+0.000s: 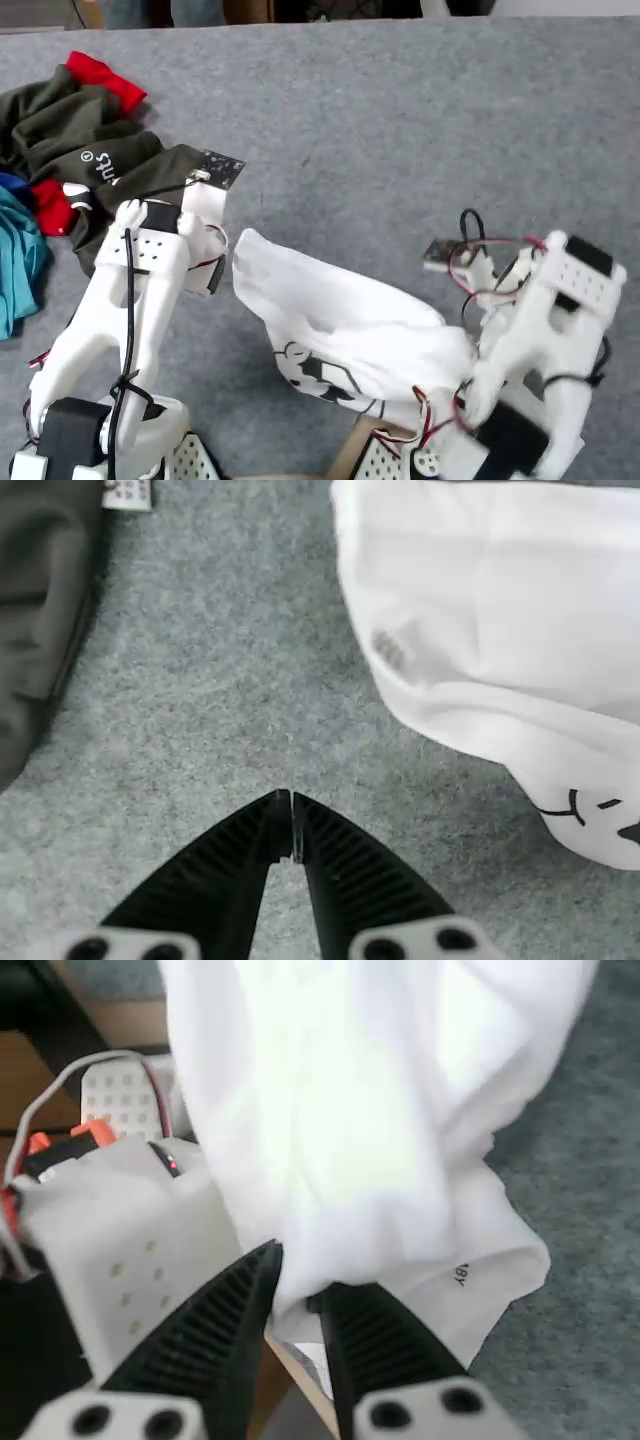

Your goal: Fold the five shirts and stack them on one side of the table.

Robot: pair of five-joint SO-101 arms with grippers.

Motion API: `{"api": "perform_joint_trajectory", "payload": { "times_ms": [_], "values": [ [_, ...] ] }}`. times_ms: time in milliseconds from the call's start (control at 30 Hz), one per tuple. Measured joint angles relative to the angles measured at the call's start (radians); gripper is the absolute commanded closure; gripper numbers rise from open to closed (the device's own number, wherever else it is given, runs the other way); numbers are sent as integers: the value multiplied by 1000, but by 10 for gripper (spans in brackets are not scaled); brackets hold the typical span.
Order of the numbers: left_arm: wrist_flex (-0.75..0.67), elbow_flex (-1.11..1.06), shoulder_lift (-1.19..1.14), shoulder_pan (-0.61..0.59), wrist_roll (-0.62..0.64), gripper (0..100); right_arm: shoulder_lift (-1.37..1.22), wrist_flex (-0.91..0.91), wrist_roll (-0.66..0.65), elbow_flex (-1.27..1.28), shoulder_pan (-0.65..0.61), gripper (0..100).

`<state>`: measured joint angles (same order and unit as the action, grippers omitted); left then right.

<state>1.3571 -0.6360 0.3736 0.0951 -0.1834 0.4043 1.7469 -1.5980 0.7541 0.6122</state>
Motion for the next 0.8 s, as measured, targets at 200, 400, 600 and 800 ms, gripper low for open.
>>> {"api": "perform_joint_trajectory", "payload": {
  "times_ms": [200,400,600,800],
  "values": [
    [77,0,0,3,-92,970,288,0,-32,12,3,717],
    [77,0,0,3,-106,970,440,9,68,-51,3,713],
    [77,0,0,3,-106,970,440,11,249,-106,-14,713],
    [61,0,0,3,-106,970,153,-61,654,-106,-212,713]
  ]
}}
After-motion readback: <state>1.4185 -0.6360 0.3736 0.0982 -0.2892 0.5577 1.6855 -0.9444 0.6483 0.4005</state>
